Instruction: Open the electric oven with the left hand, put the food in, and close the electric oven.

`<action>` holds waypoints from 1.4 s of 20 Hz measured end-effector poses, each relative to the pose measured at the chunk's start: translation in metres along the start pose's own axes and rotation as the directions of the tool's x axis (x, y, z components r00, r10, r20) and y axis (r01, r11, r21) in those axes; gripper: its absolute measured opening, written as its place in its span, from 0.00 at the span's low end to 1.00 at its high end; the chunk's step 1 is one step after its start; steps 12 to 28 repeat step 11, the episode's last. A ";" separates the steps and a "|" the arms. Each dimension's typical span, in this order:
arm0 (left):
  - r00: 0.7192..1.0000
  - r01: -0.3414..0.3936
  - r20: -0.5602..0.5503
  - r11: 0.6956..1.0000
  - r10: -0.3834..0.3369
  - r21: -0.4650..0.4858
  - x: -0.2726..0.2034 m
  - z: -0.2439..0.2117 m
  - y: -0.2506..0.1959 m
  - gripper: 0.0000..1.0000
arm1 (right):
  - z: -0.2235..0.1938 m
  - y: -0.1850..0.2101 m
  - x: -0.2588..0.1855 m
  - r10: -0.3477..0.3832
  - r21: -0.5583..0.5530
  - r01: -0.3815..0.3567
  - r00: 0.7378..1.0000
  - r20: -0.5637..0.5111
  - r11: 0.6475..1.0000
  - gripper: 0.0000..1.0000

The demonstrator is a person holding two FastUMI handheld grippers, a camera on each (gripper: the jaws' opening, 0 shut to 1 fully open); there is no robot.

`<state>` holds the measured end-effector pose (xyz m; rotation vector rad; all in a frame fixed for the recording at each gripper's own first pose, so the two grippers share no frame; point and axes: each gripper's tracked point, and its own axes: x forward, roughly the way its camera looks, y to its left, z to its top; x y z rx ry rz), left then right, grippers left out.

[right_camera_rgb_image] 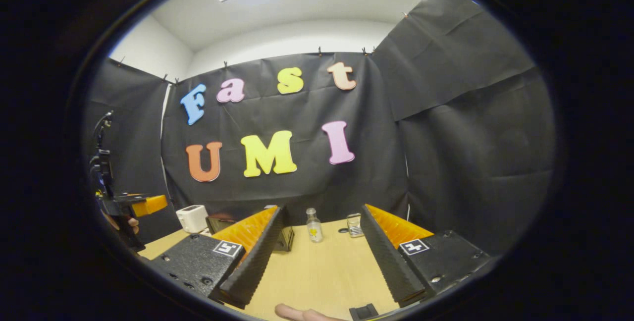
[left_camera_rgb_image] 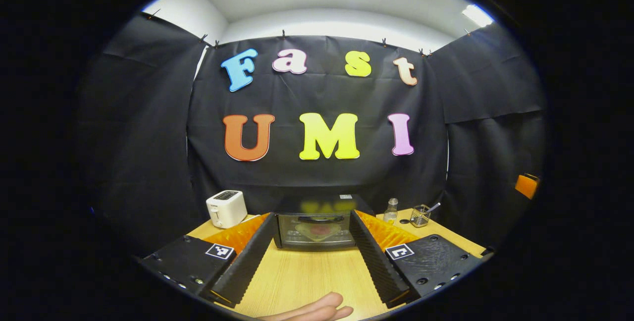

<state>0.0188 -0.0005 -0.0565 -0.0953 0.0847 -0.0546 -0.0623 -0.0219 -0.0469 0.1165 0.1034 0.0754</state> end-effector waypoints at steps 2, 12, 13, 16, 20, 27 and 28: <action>1.000 -0.003 0.020 1.000 0.003 -0.009 -0.020 0.003 -0.004 0.95 | -0.002 0.003 0.000 0.008 -0.012 -0.008 1.000 -0.001 1.000 0.95; 0.999 -0.001 -0.037 1.000 0.001 0.005 -0.043 -0.022 0.000 0.94 | 0.001 0.015 -0.013 0.065 -0.047 -0.065 0.998 0.005 0.997 1.00; 0.999 -0.001 -0.037 1.000 0.001 0.005 -0.043 -0.022 0.000 0.94 | 0.001 0.015 -0.013 0.065 -0.047 -0.065 0.998 0.005 0.997 1.00; 0.999 -0.001 -0.037 1.000 0.001 0.005 -0.043 -0.022 0.000 0.94 | 0.001 0.015 -0.013 0.065 -0.047 -0.065 0.998 0.005 0.997 1.00; 0.999 -0.001 -0.037 1.000 0.001 0.005 -0.043 -0.022 0.000 0.94 | 0.001 0.015 -0.013 0.065 -0.047 -0.065 0.998 0.005 0.997 1.00; 0.999 -0.001 -0.037 1.000 0.001 0.005 -0.043 -0.022 0.000 0.94 | 0.001 0.015 -0.013 0.065 -0.047 -0.065 0.998 0.005 0.997 1.00; 0.999 -0.001 -0.037 1.000 0.001 0.005 -0.043 -0.022 0.000 0.94 | 0.001 0.015 -0.013 0.065 -0.047 -0.065 0.998 0.005 0.997 1.00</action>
